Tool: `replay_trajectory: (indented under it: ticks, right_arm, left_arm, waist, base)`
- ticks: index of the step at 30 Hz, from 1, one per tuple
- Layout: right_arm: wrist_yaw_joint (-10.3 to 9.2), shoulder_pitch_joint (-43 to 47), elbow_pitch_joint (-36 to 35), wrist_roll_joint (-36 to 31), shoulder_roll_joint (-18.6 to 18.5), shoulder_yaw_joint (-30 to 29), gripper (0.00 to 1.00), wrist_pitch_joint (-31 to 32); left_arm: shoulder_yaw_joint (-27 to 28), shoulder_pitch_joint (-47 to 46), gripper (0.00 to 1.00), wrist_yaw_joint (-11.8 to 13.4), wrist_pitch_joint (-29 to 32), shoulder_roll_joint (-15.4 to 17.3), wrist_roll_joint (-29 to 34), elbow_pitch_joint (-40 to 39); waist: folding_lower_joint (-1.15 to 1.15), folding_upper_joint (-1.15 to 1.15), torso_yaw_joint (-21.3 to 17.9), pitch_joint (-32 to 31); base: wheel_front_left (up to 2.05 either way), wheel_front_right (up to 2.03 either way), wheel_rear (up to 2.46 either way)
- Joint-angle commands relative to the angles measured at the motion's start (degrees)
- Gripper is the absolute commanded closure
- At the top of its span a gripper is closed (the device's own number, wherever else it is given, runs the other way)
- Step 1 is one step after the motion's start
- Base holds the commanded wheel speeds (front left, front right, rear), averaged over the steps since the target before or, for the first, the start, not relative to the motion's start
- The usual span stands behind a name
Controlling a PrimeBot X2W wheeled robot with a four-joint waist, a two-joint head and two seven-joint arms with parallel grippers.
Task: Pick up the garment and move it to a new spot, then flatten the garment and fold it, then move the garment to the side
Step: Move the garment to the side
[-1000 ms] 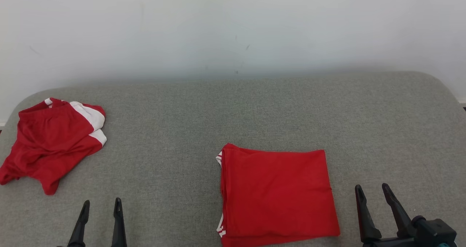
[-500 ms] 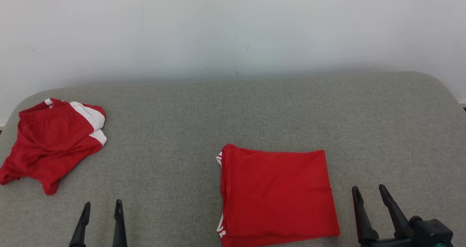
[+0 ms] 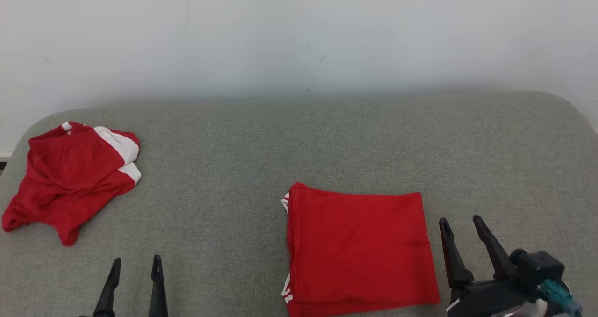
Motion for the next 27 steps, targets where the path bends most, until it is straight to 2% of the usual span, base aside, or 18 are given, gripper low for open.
replay_trajectory:
  ticks: [1, 15, 27]
  right_arm:
    - [-0.15, -1.68, 0.96, -0.05, -0.34, 0.17, 0.0, 0.83]
    - [-0.15, -14.19, 18.01, -1.22, -0.63, -0.74, 0.0, 9.09]
    - [-0.15, -17.13, 29.29, 0.14, 0.87, 1.98, 0.0, 7.86]
  left_arm:
    - [-0.2, -0.48, 0.0, 0.03, -0.18, -0.12, -0.3, 0.15]
    - [-1.79, -3.52, 0.0, -0.38, -0.18, -0.13, -0.6, 0.76]
    - [-1.79, -5.17, 0.0, -0.48, -0.18, 0.07, -0.87, 1.65]
  waist:
    - [0.0, 0.0, 0.3, 0.31]
    - [0.0, 0.0, 2.61, 4.1]
    - [0.0, 0.0, 2.52, 5.75]
  base:
    - [0.0, 0.0, 0.0]
    - [0.0, 0.0, 0.0]
    - [0.0, 0.0, 0.0]
